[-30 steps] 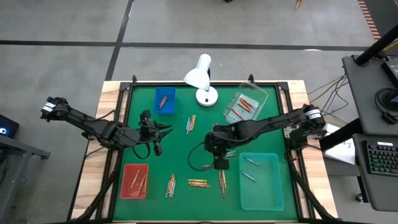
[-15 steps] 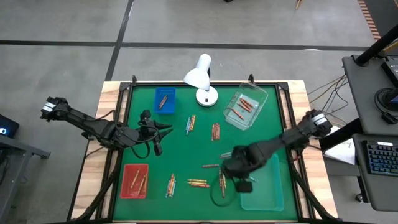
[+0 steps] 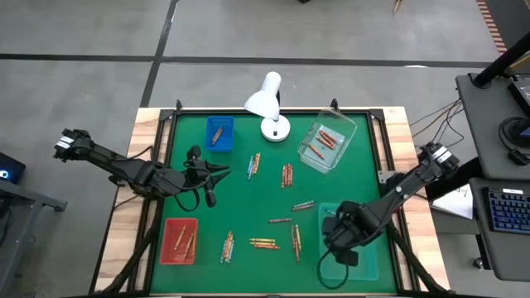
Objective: Sort crayons
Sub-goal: Put the blue crayon into the green bin
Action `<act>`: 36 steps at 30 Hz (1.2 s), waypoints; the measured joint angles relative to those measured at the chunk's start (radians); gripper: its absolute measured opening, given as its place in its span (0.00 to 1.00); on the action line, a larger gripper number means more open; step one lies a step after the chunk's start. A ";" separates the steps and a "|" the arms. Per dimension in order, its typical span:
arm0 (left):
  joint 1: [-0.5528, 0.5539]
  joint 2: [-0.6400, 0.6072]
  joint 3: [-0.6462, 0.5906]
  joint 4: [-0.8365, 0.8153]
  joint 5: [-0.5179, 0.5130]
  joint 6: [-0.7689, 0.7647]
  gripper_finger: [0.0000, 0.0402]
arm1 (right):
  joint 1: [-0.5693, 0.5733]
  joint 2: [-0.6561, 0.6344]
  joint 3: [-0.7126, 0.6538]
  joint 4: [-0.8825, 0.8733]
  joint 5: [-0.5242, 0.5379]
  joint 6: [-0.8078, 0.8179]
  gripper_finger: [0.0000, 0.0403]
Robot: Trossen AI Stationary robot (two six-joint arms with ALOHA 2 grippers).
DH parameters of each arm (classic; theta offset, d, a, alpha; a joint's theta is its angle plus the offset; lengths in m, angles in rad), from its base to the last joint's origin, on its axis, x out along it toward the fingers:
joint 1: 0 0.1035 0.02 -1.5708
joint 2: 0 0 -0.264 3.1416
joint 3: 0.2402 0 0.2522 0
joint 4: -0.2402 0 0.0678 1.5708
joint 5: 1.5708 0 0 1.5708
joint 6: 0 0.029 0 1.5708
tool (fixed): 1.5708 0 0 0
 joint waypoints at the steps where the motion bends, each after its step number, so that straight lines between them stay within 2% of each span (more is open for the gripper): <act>1: 0.000 0.000 0.000 0.000 0.000 0.000 0.13 | 0.000 -0.020 -0.034 0.028 0.010 0.004 0.03; 9: 0.000 0.000 0.000 0.000 0.000 0.000 0.13 | -0.033 -0.107 -0.306 0.256 0.053 0.071 0.03; 15: 0.000 0.000 0.000 0.000 0.000 0.010 0.13 | -0.061 -0.094 -0.413 0.340 0.054 0.146 0.03; 21: 0.000 0.001 0.000 0.000 0.000 0.015 0.13 | -0.069 -0.090 -0.442 0.349 0.080 0.174 0.03; 30: 0.000 0.001 0.000 0.000 0.000 0.015 0.13 | -0.084 -0.086 -0.447 0.377 0.181 0.176 0.03; 36: 0.000 0.001 0.000 0.000 0.000 0.015 0.13 | -0.085 -0.086 -0.447 0.398 0.200 0.160 0.03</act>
